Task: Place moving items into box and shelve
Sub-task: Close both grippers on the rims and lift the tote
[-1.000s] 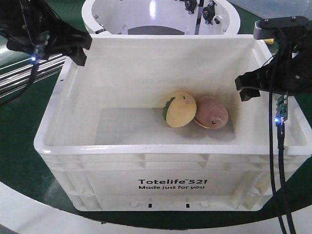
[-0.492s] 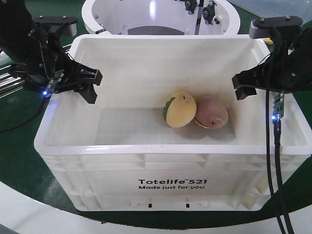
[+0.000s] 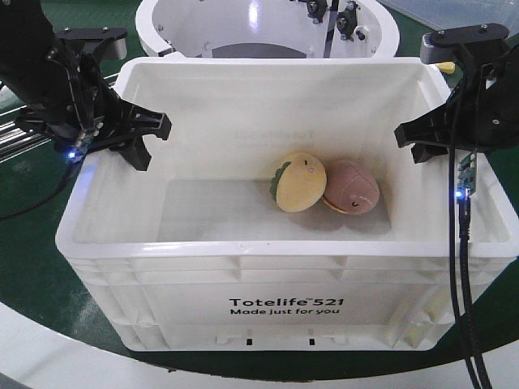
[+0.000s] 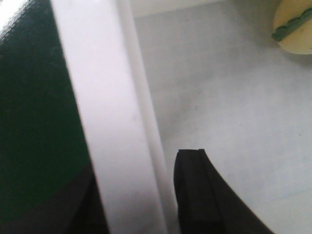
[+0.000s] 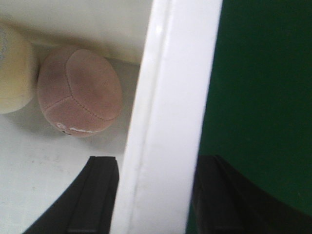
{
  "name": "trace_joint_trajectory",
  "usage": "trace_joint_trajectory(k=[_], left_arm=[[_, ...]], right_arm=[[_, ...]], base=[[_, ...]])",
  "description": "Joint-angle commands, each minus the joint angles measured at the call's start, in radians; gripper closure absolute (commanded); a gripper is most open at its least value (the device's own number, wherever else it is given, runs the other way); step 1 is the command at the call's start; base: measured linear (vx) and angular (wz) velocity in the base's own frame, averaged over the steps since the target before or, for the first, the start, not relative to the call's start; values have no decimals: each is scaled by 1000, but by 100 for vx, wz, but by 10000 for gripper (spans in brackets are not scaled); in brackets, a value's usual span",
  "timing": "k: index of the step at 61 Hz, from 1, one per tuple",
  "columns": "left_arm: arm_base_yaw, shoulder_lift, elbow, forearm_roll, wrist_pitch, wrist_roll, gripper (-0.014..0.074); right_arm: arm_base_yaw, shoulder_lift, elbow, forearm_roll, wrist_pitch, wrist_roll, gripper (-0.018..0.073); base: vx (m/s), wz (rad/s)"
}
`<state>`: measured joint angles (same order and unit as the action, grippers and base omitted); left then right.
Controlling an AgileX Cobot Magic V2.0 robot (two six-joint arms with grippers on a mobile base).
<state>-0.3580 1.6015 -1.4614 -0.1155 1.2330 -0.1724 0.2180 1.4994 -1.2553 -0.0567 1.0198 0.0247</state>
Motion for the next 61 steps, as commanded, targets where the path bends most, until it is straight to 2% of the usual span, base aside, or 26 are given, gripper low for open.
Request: trace_joint_trajectory(k=[1, 14, 28, 41, 54, 61], left_arm=[[-9, -34, -17, -38, 10, 10, 603], [-9, -45, -19, -43, -13, 10, 600], [-9, -92, -19, -12, -70, 7, 601], [-9, -141, -19, -12, -82, 7, 601], [-9, -209, -19, -12, -173, 7, 601], [-9, -231, -20, -12, -184, 7, 601]], right_arm=[[9, 5, -6, 57, -71, 24, 571], [9, 5, -6, 57, -74, 38, 570], [9, -30, -9, 57, -95, 45, 568], [9, -69, -68, 57, -62, 51, 565], [9, -116, -128, 57, -58, 54, 565], [9, -137, -148, 57, -57, 64, 565]], base=[[0, 0], [0, 0], [0, 0], [0, 0], [0, 0], [0, 0]])
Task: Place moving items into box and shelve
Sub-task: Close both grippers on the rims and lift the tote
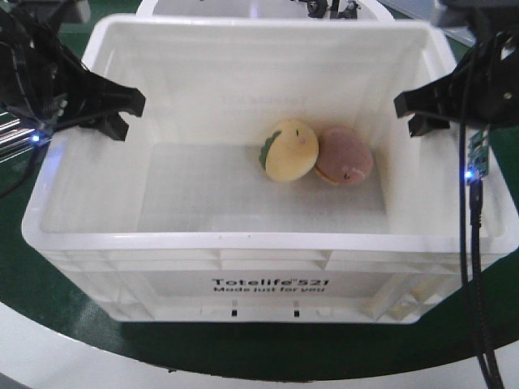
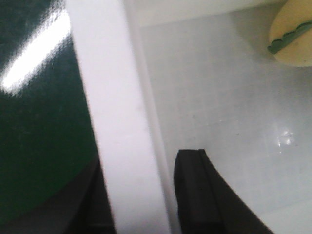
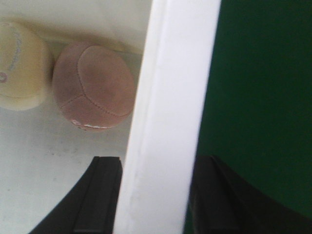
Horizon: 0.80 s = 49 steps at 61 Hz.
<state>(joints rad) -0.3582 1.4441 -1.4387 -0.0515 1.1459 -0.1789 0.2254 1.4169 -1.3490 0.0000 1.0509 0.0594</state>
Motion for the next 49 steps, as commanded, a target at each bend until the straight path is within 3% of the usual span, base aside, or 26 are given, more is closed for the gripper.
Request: trace_joint_trajectory(k=[1, 29, 49], left_arm=[[-9, -77, -43, -76, -96, 14, 601], [-9, -89, -190, -76, -45, 15, 601], [-9, -87, -191, -76, -16, 15, 601]], right_arm=[[2, -58, -54, 0, -90, 31, 565], [2, -97, -54, 0, -73, 30, 565], [2, -133, -55, 0, -90, 37, 565]], base=[[0, 0], [0, 0], [0, 0]])
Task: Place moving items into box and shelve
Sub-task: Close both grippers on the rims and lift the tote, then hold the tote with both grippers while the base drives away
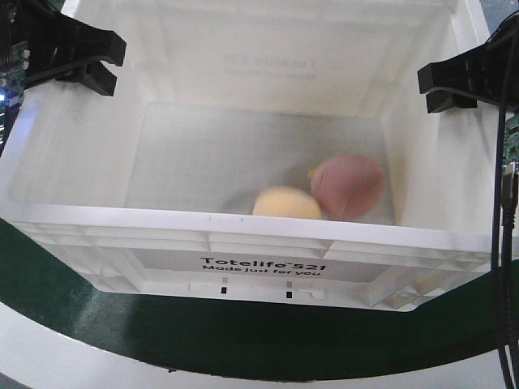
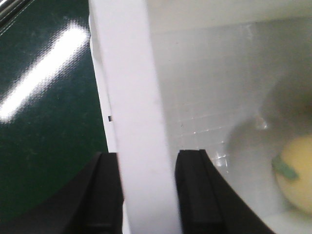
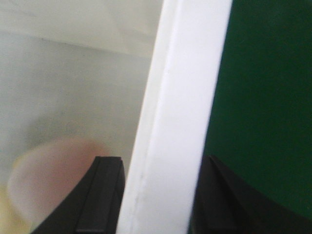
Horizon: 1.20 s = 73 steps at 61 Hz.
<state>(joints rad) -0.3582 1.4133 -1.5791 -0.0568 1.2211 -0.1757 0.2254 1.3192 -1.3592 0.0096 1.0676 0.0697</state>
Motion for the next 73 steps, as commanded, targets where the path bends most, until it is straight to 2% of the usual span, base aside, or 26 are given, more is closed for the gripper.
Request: trace_joint_trajectory(k=[1, 18, 73], left_arm=[[-9, -56, -51, -70, -89, 11, 601], [-9, -55, -51, -70, -59, 11, 601], [-9, -55, -51, -70, -73, 15, 601]], right_arm=[[2, -36, -45, -10, -107, 27, 565], [2, -44, -72, -4, -110, 32, 565], [2, -44, -90, -4, -82, 20, 565]], base=[[0, 0], [0, 0], [0, 0]])
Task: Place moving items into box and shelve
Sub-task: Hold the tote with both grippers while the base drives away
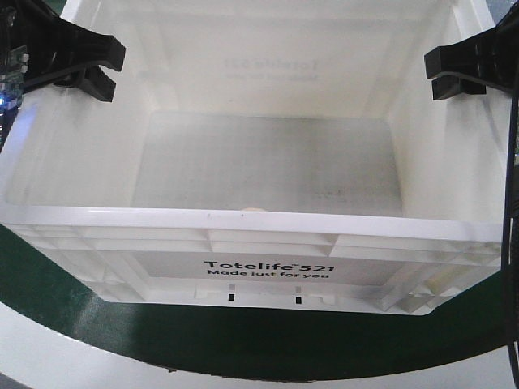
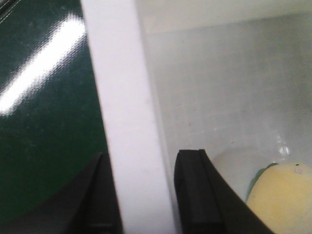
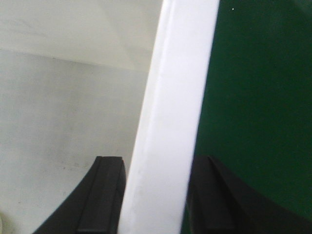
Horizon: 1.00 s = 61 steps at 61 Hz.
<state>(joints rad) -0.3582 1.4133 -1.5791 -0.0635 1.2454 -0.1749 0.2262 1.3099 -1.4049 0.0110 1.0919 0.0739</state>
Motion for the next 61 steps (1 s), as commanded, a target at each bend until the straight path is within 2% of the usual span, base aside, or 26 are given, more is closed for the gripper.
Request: trace_joint_trajectory(k=[1, 61], left_arm=[[-9, -55, -51, -64, -97, 14, 601], [-9, -55, -51, -64, -98, 14, 601]], right_arm=[[1, -35, -44, -5, -106, 16, 565], [1, -35, -44, -5, -106, 16, 565]], base=[[0, 0], [-1, 1]])
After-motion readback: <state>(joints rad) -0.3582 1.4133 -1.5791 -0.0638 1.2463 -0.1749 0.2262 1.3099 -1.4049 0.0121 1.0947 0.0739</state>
